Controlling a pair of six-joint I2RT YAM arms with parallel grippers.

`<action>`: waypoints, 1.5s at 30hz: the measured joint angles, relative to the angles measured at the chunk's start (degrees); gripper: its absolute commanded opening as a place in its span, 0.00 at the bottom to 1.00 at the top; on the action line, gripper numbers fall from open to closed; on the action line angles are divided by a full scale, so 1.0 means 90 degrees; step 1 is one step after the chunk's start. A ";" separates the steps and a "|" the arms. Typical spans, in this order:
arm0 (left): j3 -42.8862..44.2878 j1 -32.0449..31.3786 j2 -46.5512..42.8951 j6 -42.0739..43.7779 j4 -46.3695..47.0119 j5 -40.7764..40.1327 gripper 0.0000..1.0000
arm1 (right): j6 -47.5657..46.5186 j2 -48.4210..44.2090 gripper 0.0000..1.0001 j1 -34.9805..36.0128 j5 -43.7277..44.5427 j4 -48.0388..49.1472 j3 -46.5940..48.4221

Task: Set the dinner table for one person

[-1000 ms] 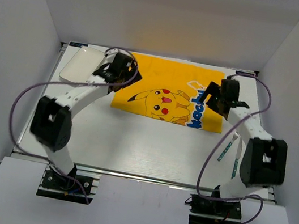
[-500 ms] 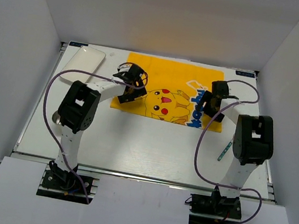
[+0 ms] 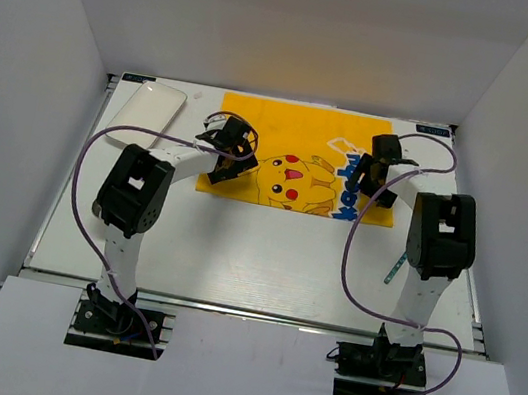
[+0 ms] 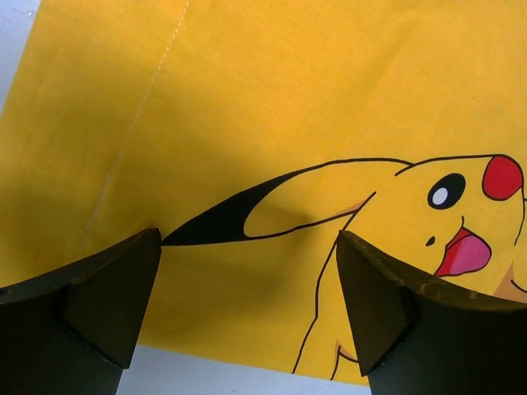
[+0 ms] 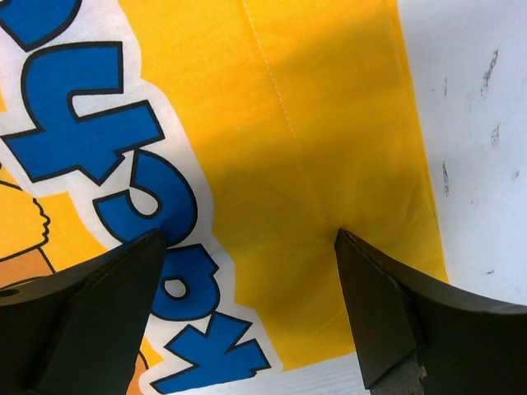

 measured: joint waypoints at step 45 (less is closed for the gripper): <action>0.2176 0.2441 -0.0823 -0.0556 -0.3038 -0.0760 0.98 | -0.0134 -0.4949 0.89 0.0204 -0.4272 0.1746 -0.2402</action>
